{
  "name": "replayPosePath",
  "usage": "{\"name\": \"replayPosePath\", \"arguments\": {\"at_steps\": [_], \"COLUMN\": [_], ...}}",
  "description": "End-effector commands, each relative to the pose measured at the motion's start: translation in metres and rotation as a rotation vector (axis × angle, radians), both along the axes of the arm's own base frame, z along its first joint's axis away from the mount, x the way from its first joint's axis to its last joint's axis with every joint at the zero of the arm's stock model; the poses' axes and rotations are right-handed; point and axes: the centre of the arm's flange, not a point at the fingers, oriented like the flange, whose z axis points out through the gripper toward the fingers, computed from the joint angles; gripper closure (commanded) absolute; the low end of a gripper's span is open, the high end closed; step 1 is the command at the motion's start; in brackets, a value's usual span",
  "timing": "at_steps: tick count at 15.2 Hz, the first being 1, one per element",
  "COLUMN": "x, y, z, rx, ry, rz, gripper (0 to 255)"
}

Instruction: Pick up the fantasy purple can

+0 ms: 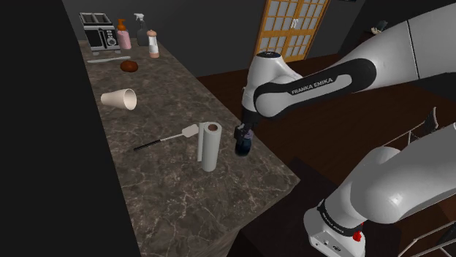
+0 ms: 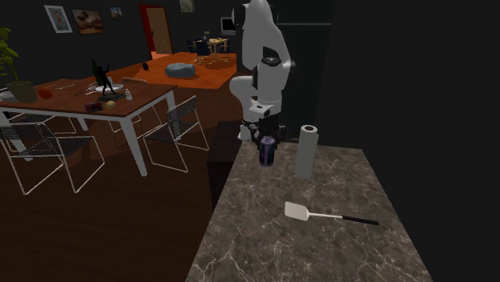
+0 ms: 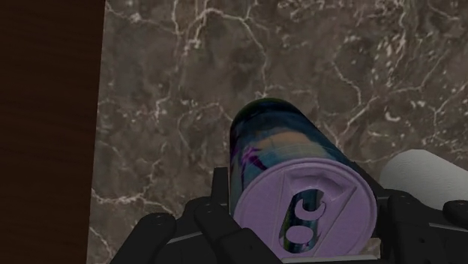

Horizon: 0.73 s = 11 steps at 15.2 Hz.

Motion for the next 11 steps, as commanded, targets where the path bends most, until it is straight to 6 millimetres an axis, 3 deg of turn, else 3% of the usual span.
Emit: {"name": "replayPosePath", "arguments": {"at_steps": [1, 11], "x": [0.000, 0.000], "y": [0.000, 0.000], "z": [0.011, 0.059], "rx": [0.000, 0.000], "ry": [0.000, 0.000], "rz": [0.000, 0.000], "gripper": [255, 255]}}
